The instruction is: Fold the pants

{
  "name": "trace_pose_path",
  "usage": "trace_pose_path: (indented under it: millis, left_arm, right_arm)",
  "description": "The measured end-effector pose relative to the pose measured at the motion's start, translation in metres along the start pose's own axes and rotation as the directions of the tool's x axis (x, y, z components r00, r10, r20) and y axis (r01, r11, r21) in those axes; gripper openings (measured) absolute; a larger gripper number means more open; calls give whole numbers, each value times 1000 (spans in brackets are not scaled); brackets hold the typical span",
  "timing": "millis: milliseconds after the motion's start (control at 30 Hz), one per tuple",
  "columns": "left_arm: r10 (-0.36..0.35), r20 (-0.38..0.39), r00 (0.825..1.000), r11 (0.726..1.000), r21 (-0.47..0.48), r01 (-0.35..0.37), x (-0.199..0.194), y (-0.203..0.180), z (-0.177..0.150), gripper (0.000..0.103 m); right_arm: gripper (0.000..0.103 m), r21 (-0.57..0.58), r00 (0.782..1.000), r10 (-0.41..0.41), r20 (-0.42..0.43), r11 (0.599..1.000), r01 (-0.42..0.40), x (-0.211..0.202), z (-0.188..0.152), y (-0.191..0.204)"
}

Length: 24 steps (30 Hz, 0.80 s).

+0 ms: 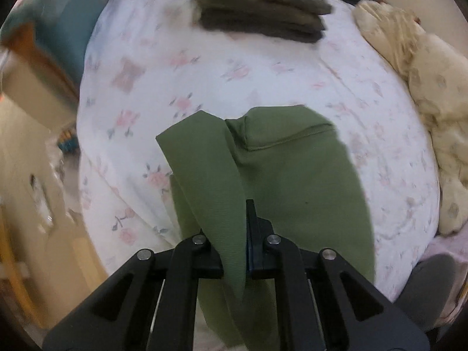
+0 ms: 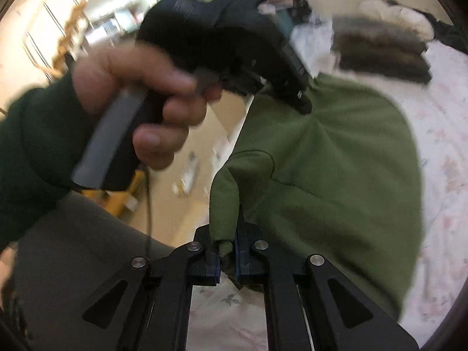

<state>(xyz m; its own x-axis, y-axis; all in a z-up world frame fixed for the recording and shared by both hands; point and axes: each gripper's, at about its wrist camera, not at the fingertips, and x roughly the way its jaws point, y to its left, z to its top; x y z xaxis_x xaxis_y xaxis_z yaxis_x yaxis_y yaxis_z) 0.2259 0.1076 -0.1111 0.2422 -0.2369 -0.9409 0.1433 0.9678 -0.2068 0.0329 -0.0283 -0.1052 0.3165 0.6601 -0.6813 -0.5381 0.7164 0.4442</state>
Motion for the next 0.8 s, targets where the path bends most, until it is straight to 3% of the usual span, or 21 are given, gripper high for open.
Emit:
trace_pose_path:
  millis: [100,167,267,333,367,433,500,567,633,700,800]
  left_arm:
    - [-16,-19,1000,998,65,17,23,2,-2,8]
    - [-34,-22,999,996,85,36,24,1,-2,8]
    - [-51,-11,999,994,98,52,19,2,1,8]
    - [-55,3,998,994,90,54,15,5,5,8]
    - [-57,-1,998,994,88,57,15,6,5,8]
    - [-52,-20,998,993,109,54,18,4,3,11]
    - [-33,-17,999,991,125,35,21,6,-1,12]
    - [-2,-23,1000,994,108,4,26,12,-3,27]
    - [69,-32,997,995,78,-66,26,22,-3,36]
    - [129,26,991,991,15,-130,7,32,-3,35]
    - [90,152,984,996,-20,-88,-32,35,-4,32]
  right_arm:
    - [14,-5,992,-91,-88,996,91,16,-5,6]
    - [16,21,994,-50,-100,998,52,-6,-3,0]
    - [18,68,999,2,-54,998,1,-42,9,-12]
    - [17,55,996,-91,11,994,90,-56,19,-21]
    - [17,70,991,-134,9,989,133,-52,26,-30]
    - [15,149,990,-137,-43,979,142,-29,32,-50]
    - [13,208,993,-73,-98,974,93,-1,29,-59]
    - [13,208,985,-34,-169,976,69,32,18,-52]
    - [13,159,976,-47,-211,984,81,55,6,-39]
    - [12,124,963,-78,-259,986,113,76,-8,-33]
    - [12,98,957,-112,-268,985,143,85,-17,-29]
